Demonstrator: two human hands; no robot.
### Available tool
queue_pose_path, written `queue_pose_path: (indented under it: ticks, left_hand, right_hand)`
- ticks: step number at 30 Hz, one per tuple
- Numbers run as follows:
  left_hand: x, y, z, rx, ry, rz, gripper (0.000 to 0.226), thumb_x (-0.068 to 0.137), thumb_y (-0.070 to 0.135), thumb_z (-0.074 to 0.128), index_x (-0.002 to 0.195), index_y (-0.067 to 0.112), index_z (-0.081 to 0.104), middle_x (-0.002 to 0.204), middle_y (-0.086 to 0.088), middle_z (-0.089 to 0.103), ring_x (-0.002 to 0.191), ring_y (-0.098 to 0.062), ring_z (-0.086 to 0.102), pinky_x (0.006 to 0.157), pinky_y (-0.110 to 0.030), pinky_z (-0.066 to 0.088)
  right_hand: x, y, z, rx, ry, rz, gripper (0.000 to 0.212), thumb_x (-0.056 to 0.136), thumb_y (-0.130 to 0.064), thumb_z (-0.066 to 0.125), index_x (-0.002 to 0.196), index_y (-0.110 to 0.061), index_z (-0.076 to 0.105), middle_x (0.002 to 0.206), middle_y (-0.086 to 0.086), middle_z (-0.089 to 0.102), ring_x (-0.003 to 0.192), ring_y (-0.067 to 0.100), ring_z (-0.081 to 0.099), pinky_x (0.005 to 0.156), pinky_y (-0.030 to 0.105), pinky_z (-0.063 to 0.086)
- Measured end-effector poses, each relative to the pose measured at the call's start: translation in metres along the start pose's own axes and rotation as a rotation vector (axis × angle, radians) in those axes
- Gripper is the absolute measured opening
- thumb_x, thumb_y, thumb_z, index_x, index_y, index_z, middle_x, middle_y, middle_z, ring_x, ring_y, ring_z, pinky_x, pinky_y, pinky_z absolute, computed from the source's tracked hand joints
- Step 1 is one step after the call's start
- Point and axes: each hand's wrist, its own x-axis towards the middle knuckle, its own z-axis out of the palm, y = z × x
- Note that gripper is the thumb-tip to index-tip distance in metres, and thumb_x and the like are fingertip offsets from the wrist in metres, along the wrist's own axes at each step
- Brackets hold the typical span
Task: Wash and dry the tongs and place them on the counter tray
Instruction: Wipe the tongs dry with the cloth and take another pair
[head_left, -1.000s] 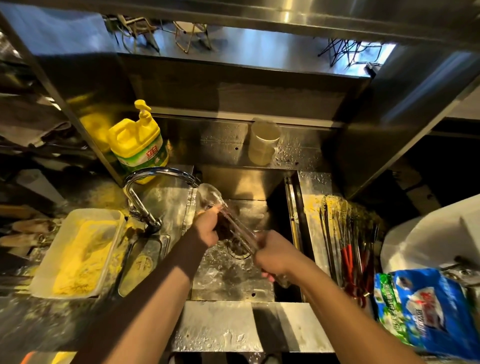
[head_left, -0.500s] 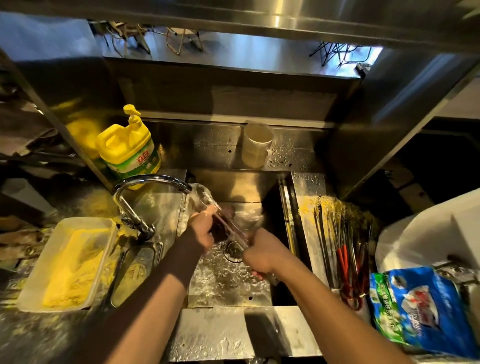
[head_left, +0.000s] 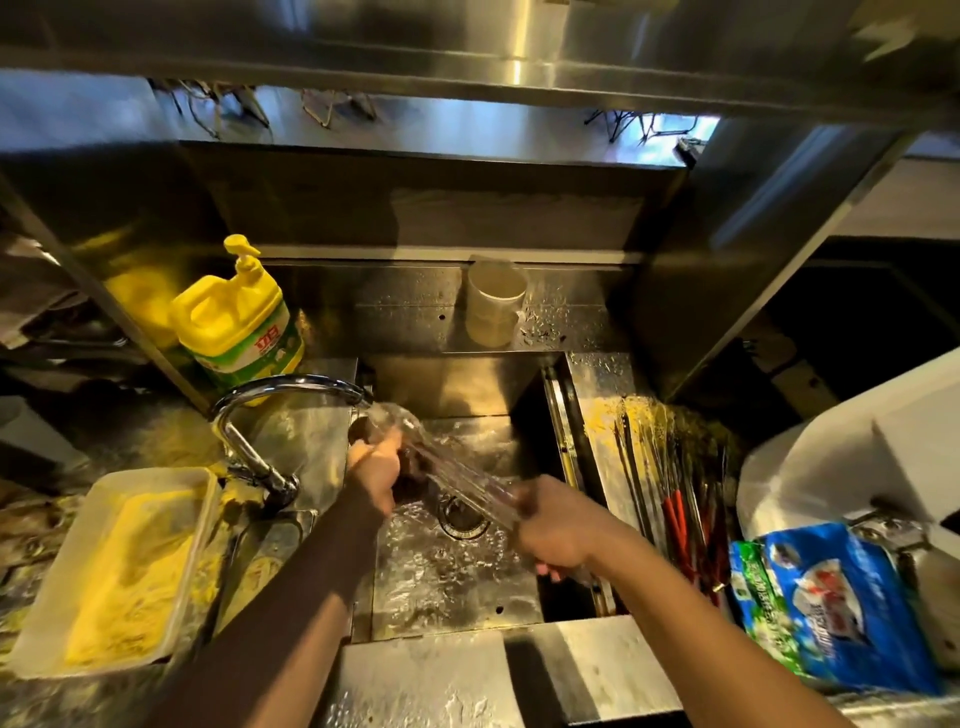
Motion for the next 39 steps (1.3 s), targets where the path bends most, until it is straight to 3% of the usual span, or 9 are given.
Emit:
queue_pose_path:
  ticks: [4,6,12,16,20,24,28,34,39]
  left_hand:
    - [0.000,-0.011,-0.006,0.032,0.101,-0.012,0.044,0.092,0.028,0.066,0.126,0.004,0.051,0.128,-0.023,0.060,0.105,-0.039,0.064,0.083,-0.059,0.055]
    - [-0.005,-0.015,-0.005,-0.002,0.133,0.001,0.038,0.092,0.024,0.066,0.125,0.007,0.054,0.111,-0.016,0.065,0.086,-0.033,0.066,0.059,-0.048,0.059]
    - [-0.030,-0.026,0.018,0.126,-0.028,0.016,0.017,0.098,0.024,0.056,0.104,0.009,0.060,0.101,-0.017,0.066,0.074,-0.025,0.064,0.056,-0.031,0.053]
    - [-0.055,-0.017,0.053,0.229,-0.071,0.141,0.036,0.095,0.029,0.062,0.119,0.003,0.057,0.119,-0.022,0.064,0.106,-0.036,0.064,0.094,-0.051,0.053]
    - [-0.093,-0.009,0.096,0.228,-0.235,0.203,0.015,0.093,0.026,0.064,0.100,0.013,0.065,0.109,-0.019,0.070,0.101,-0.037,0.068,0.094,-0.056,0.053]
    - [-0.135,-0.006,0.139,0.215,-0.423,0.226,0.023,0.093,0.022,0.065,0.115,0.012,0.067,0.100,-0.014,0.073,0.088,-0.030,0.071,0.090,-0.052,0.056]
    - [-0.179,-0.008,0.179,0.295,-0.577,0.247,0.005,0.092,0.024,0.067,0.094,0.020,0.068,0.091,-0.009,0.075,0.082,-0.028,0.073,0.079,-0.044,0.060]
    - [-0.246,-0.027,0.235,0.406,-0.822,0.357,0.011,0.091,0.024,0.067,0.081,0.023,0.072,0.084,0.000,0.078,0.076,-0.015,0.075,0.071,-0.028,0.058]
    - [-0.308,-0.056,0.277,0.464,-1.012,0.400,0.009,0.091,0.021,0.066,0.086,0.016,0.072,0.091,-0.009,0.076,0.091,-0.026,0.071,0.084,-0.036,0.055]
  right_hand:
    - [-0.009,0.006,-0.005,-0.236,0.124,-0.065,0.032,0.080,-0.017,0.063,0.110,-0.027,0.069,0.070,-0.004,0.064,0.054,0.010,0.059,0.050,0.026,0.050]
    - [-0.015,0.011,-0.011,-0.306,0.249,-0.105,0.038,0.081,-0.035,0.065,0.119,-0.032,0.066,0.076,-0.005,0.063,0.065,0.012,0.063,0.057,0.029,0.053]
    - [-0.029,0.026,-0.034,-0.703,0.627,-0.118,0.075,0.092,-0.056,0.049,0.154,-0.024,0.021,0.144,0.007,0.041,0.108,0.028,0.064,0.078,0.041,0.055]
    - [-0.037,0.044,-0.048,-0.506,0.642,-0.117,0.071,0.089,-0.058,0.055,0.148,-0.023,0.034,0.130,0.005,0.046,0.104,0.029,0.064,0.081,0.039,0.053]
    - [-0.062,0.055,-0.071,0.006,0.557,-0.159,0.062,0.084,-0.061,0.058,0.134,-0.025,0.054,0.099,-0.003,0.068,0.080,-0.002,0.065,0.069,0.019,0.049]
    - [-0.099,0.065,-0.087,0.227,0.589,-0.139,0.038,0.074,-0.062,0.059,0.104,-0.038,0.063,0.095,0.008,0.074,0.077,0.014,0.071,0.074,0.041,0.057]
    - [-0.138,0.081,-0.096,0.391,0.675,-0.173,0.032,0.081,-0.045,0.064,0.104,-0.023,0.069,0.065,-0.008,0.064,0.053,0.007,0.055,0.057,0.029,0.043]
    - [-0.205,0.119,-0.103,0.492,0.906,-0.166,0.015,0.088,-0.036,0.063,0.073,-0.032,0.064,0.069,-0.001,0.066,0.047,0.010,0.054,0.046,0.027,0.043]
    - [-0.256,0.162,-0.103,0.634,1.051,-0.135,0.008,0.080,-0.038,0.066,0.077,-0.031,0.066,0.065,-0.004,0.066,0.048,0.015,0.053,0.042,0.029,0.044]
